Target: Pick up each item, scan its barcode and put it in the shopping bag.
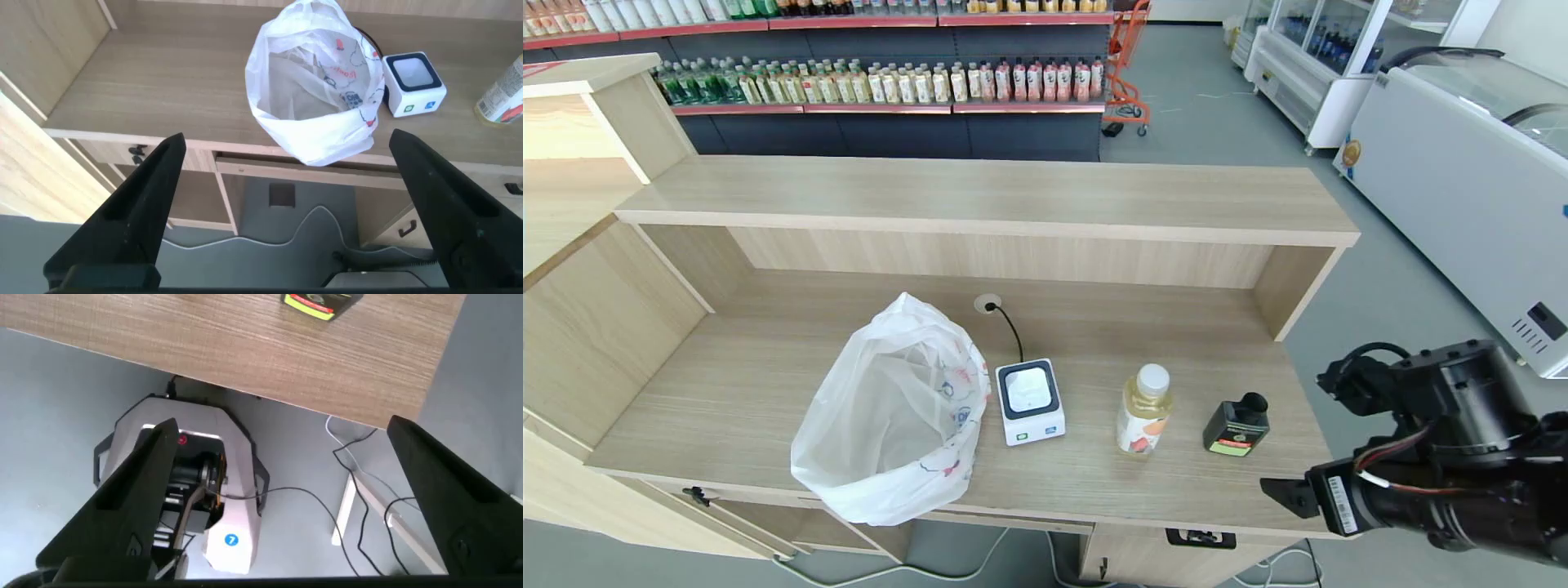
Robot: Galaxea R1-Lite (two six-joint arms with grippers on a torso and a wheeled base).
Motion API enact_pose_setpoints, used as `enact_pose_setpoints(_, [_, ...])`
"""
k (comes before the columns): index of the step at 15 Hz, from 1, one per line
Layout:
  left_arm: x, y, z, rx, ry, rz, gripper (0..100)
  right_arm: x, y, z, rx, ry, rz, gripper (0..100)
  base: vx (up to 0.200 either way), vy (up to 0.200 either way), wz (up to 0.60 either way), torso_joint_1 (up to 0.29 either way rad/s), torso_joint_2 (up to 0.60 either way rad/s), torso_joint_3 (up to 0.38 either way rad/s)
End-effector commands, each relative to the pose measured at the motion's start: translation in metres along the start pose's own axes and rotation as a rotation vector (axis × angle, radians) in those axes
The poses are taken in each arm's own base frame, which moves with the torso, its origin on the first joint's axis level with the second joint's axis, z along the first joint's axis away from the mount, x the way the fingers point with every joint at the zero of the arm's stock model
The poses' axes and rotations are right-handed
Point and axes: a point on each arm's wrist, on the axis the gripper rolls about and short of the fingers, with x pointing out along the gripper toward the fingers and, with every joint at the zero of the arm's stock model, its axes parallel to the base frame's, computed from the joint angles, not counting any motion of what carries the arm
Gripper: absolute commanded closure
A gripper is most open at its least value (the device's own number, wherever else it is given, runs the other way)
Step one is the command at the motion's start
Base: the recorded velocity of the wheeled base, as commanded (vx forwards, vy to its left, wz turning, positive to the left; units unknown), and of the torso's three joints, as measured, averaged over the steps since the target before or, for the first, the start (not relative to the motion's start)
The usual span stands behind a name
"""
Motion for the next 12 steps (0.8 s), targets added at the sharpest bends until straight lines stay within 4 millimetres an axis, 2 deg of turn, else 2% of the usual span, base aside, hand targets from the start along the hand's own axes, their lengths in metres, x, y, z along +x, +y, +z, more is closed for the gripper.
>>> enact_pose_setpoints(1, [0.0, 0.0, 0.0, 0.0, -0.002, 0.0, 0, 0.04, 0.031, -0.006, -0.048, 0.047, -0.004, 0, 0.0, 0.0, 0.0, 0.0, 0.0, 0.0])
enact_pose_setpoints(7, [0.0, 0.0, 0.0, 0.0, 0.0, 0.0, 0, 0.094, 0.072, 0.007, -0.042, -0.117, -0.011, 0, 0.0, 0.0, 0.0, 0.0, 0.0, 0.0])
enact_pose_setpoints(12, [0.0, 0.0, 0.0, 0.0, 0.0, 0.0, 0, 0.128, 0.092, 0.015, -0.014, -0.214, -0.097, 0, 0.0, 0.0, 0.0, 0.0, 0.0, 0.0])
